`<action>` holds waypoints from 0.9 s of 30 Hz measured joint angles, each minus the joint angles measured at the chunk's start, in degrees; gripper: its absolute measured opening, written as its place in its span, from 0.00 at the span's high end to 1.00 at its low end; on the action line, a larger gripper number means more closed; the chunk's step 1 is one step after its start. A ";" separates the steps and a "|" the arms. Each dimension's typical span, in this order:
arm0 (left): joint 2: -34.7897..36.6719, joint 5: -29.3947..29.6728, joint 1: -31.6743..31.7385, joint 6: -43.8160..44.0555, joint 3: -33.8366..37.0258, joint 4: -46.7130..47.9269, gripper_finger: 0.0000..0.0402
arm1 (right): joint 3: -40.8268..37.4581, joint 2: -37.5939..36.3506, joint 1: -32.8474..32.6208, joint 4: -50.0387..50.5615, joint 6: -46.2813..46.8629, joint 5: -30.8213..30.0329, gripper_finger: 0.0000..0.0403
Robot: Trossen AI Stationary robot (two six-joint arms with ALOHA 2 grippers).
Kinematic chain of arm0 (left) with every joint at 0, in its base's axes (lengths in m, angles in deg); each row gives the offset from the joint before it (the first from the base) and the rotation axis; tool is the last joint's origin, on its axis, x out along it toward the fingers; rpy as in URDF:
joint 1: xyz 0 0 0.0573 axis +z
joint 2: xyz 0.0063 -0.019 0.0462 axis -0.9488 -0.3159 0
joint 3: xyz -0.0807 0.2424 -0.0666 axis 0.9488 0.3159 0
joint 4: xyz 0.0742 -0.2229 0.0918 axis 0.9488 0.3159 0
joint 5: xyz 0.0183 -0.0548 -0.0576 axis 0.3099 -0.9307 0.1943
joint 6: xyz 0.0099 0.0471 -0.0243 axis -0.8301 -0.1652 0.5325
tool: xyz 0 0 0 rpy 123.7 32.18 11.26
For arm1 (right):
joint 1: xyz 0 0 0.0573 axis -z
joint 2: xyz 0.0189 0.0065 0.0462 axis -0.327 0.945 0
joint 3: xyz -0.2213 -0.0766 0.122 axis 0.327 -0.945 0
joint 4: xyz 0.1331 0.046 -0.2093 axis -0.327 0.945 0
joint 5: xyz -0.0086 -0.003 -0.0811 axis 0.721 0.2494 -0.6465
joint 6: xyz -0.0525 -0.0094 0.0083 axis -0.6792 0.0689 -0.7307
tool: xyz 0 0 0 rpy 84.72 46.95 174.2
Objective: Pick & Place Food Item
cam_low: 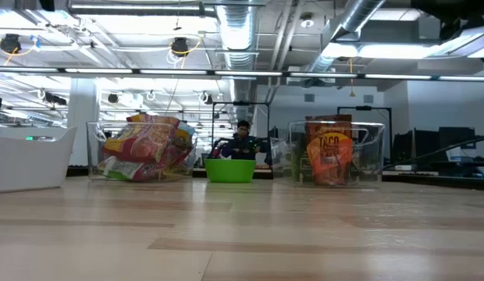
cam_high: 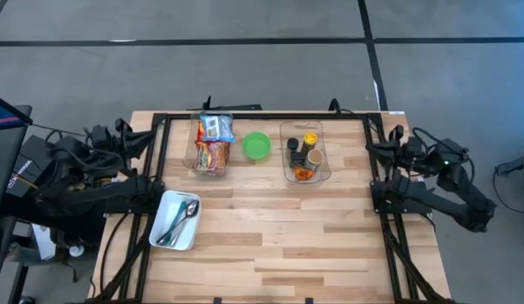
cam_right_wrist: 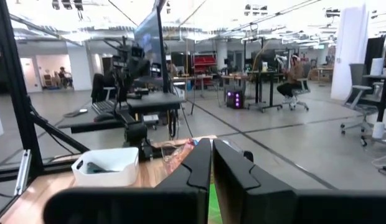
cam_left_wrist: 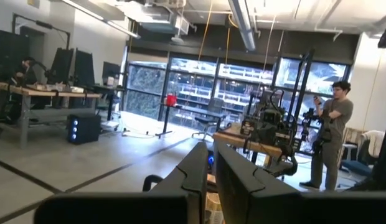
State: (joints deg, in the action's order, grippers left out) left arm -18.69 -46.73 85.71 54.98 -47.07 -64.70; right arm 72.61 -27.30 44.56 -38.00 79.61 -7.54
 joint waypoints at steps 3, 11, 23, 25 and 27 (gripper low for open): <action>2.10 0.00 -0.02 0.01 0.95 0.00 0.95 | -0.03 0.06 0.02 0.93 0.74 -0.04 0.97; 3.65 -0.02 0.00 0.20 2.28 -0.19 0.94 | -0.02 0.08 0.07 0.50 1.02 -0.23 0.97; 3.49 0.00 0.00 -0.17 11.58 -15.71 0.94 | -0.27 0.05 0.07 -7.64 -0.02 -0.20 0.97; 3.45 -0.04 0.00 -0.45 14.85 -19.94 0.94 | -1.58 0.05 0.04 -11.52 0.19 -0.18 0.97; 3.45 -0.02 -0.01 -0.51 18.35 -23.91 0.95 | -3.99 0.05 0.04 -16.00 0.56 -0.18 0.97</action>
State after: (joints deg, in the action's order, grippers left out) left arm -15.24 -46.75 85.70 54.48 -28.71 -88.60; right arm 68.62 -27.24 44.60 -54.00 80.17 -7.72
